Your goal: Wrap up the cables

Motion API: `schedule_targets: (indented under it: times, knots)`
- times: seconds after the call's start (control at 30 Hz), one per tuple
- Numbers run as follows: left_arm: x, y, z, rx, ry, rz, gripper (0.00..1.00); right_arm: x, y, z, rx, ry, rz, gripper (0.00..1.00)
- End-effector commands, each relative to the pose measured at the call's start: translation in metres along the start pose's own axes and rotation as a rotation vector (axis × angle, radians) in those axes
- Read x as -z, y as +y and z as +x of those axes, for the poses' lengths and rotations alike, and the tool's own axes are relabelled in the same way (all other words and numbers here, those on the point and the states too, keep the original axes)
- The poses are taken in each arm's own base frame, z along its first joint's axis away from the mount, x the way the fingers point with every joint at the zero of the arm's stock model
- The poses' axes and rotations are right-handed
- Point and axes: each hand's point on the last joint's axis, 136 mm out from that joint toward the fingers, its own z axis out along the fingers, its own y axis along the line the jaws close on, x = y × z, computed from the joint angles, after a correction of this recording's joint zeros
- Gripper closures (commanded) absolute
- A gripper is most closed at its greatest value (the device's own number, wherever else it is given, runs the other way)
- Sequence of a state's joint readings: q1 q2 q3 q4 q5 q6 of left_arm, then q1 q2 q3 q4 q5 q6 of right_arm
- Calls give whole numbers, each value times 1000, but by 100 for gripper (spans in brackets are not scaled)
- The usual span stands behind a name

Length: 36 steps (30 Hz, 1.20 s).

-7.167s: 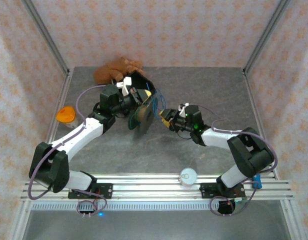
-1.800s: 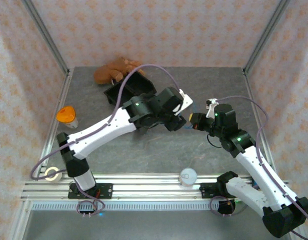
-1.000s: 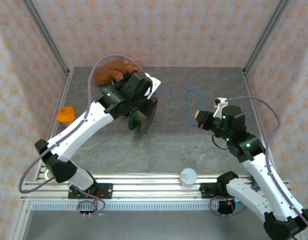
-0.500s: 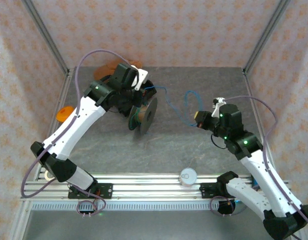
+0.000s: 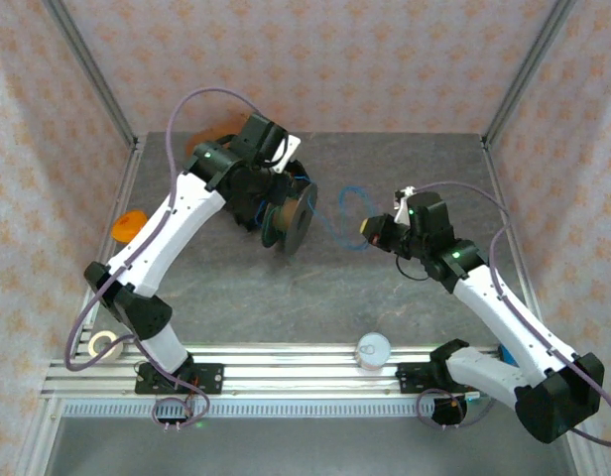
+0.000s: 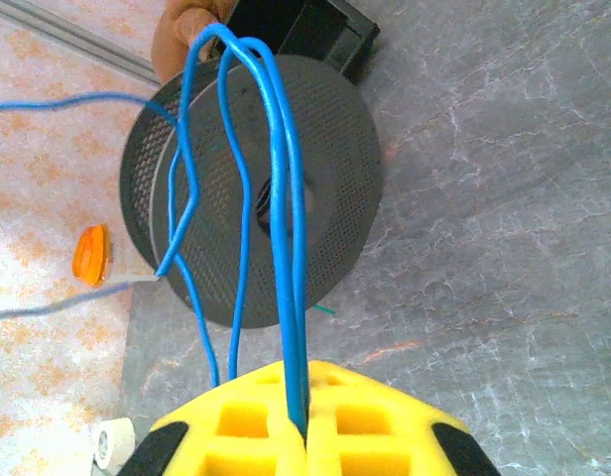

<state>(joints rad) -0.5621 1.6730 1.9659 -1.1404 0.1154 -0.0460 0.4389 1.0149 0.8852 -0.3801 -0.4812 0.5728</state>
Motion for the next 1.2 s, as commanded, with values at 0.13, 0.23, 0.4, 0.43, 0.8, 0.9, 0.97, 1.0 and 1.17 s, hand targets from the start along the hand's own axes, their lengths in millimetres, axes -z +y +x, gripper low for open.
schedule_targets:
  times: [0.13, 0.23, 0.4, 0.43, 0.8, 0.9, 0.97, 1.0, 1.17]
  knots:
    - [-9, 14, 10, -13, 36, -64, 66, -7, 7, -20, -46, -58, 12, 100]
    - [-16, 16, 10, -10, 24, -70, 51, -10, 0, -29, -56, -92, 60, 100]
    - [-5, 19, -6, 8, -91, -76, 14, -13, -1, -44, -73, -113, 85, 100]
    - [-2, 20, -11, 9, -125, -82, 4, -14, 0, -48, -74, -117, 80, 100]
    - [-36, 53, -27, 59, -274, -159, 0, -39, -3, -76, -139, -85, 80, 100]
    - [-46, 54, -29, 75, -302, -118, 0, -44, -5, -80, -180, -59, 58, 100]
    - [-53, 55, -30, 81, -310, -87, 0, -47, -7, -82, -206, -47, 42, 100]
    - [-56, 57, -29, 82, -313, -85, 0, -48, -7, -82, -216, -38, 34, 100]
    - [-73, 64, -23, 92, -308, -38, 1, -56, -15, -86, -270, -8, 6, 100]
